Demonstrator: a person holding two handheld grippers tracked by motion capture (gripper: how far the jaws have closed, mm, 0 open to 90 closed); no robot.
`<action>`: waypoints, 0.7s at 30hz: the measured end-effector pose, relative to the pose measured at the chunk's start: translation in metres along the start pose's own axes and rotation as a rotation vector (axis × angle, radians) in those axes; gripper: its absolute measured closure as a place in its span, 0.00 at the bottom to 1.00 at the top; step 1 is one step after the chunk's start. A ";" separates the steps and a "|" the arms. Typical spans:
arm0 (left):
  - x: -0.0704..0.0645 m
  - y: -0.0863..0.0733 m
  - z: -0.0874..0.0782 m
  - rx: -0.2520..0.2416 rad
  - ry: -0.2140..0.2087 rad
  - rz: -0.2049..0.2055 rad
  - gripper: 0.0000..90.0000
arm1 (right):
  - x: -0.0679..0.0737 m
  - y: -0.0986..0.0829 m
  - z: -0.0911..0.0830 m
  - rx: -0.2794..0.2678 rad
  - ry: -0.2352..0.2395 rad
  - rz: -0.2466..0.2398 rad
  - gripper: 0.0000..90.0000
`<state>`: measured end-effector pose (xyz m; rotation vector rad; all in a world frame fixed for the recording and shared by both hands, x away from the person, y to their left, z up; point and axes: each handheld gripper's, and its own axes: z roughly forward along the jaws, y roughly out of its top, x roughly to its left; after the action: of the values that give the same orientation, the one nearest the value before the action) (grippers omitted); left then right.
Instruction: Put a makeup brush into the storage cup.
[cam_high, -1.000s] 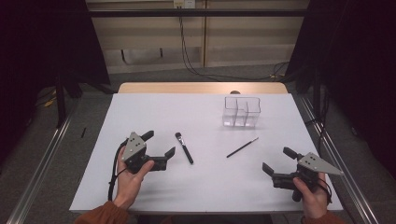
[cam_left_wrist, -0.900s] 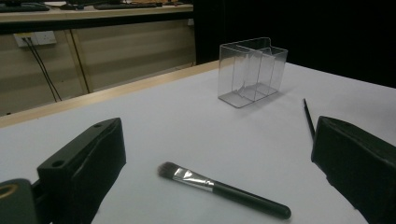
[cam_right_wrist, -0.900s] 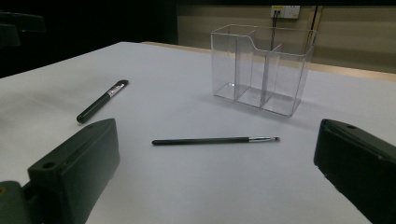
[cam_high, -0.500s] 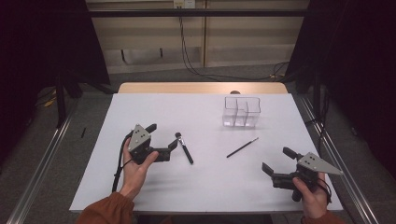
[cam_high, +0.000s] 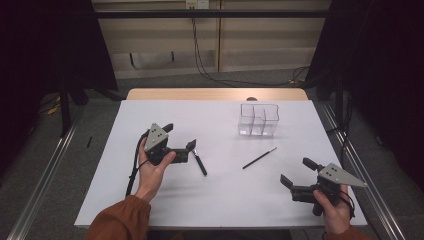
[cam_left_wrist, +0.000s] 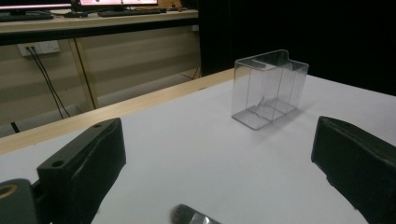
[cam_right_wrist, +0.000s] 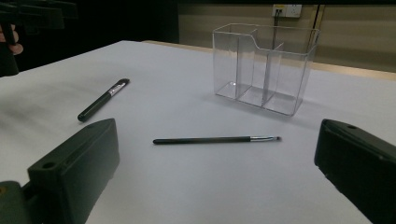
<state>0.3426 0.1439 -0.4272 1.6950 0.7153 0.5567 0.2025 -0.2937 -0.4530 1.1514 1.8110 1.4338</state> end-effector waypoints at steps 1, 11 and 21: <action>0.001 0.001 0.002 0.007 -0.002 0.002 0.03 | 0.000 0.000 0.000 0.000 0.000 0.001 0.00; 0.008 0.004 0.012 0.050 0.014 -0.006 0.03 | 0.000 0.000 0.000 0.000 0.001 0.004 0.00; 0.008 0.007 0.017 0.123 -0.012 0.006 0.03 | 0.000 0.000 0.000 0.002 0.002 0.003 0.00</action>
<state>0.3615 0.1367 -0.4247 1.8135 0.7489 0.5156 0.2026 -0.2932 -0.4530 1.1546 1.8125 1.4355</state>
